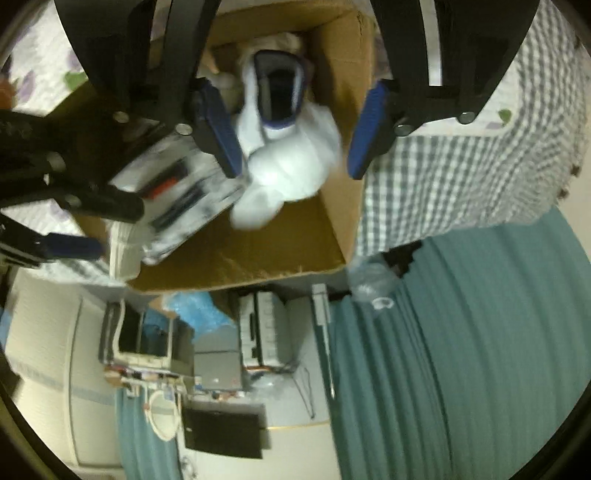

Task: Organize soft objects

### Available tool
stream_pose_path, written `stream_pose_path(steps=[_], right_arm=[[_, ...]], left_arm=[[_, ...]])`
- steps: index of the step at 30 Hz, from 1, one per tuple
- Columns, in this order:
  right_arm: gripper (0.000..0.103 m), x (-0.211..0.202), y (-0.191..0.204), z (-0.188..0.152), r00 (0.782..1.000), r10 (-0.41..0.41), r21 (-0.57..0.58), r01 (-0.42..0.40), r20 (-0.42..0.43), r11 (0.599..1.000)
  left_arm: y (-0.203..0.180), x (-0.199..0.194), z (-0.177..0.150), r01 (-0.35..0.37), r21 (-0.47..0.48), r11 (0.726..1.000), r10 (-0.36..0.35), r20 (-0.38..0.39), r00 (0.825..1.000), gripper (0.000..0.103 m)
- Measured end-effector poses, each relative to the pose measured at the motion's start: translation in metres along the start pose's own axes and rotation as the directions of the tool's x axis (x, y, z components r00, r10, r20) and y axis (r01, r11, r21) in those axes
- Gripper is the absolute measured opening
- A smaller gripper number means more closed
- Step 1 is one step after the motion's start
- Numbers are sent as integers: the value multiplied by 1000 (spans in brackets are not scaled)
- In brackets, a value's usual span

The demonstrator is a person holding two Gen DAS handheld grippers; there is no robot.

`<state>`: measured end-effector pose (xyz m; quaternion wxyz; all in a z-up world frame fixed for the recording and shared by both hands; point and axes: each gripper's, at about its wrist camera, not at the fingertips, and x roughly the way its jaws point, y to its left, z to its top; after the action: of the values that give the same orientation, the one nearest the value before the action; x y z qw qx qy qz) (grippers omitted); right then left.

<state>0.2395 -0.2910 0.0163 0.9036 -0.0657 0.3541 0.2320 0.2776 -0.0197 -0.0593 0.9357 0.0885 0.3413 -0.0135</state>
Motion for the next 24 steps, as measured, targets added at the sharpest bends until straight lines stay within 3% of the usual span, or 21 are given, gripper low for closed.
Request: stream_pose_path(steps=[2,5,10,13,16,19,21,24], right_arm=[[77,-17,-3,4,1000,-15,26,15,26,1000],[77,-52,-10,12,997,-48,64,44,60,997],[78,-133,-9,28,986,-102,96,89,129,991],[82,-194,6,38,972,-132,93,115,197,989],[91,-259,25,47,950,-150,82,133,275,988],[102,-322,45,49,921,-168,81,149,352,986],[102,-360,61,43,891,-179,81,159,417,984],[102,-396,77,37,871,-176,81,157,458,984]], left_arm=[[4,-5,3,23,-36,999,-23,-6,1000,74],[10,-25,11,27,-78,997,-26,9,1000,74],[12,-91,29,9,-72,997,-2,93,996,75],[13,-144,46,2,-68,998,10,177,984,86],[16,-211,56,-11,-64,998,29,285,958,91],[20,-279,61,-12,-65,998,37,402,915,92],[23,-323,61,-29,-75,997,61,459,886,93],[24,-379,50,-52,-104,993,101,542,834,100]])
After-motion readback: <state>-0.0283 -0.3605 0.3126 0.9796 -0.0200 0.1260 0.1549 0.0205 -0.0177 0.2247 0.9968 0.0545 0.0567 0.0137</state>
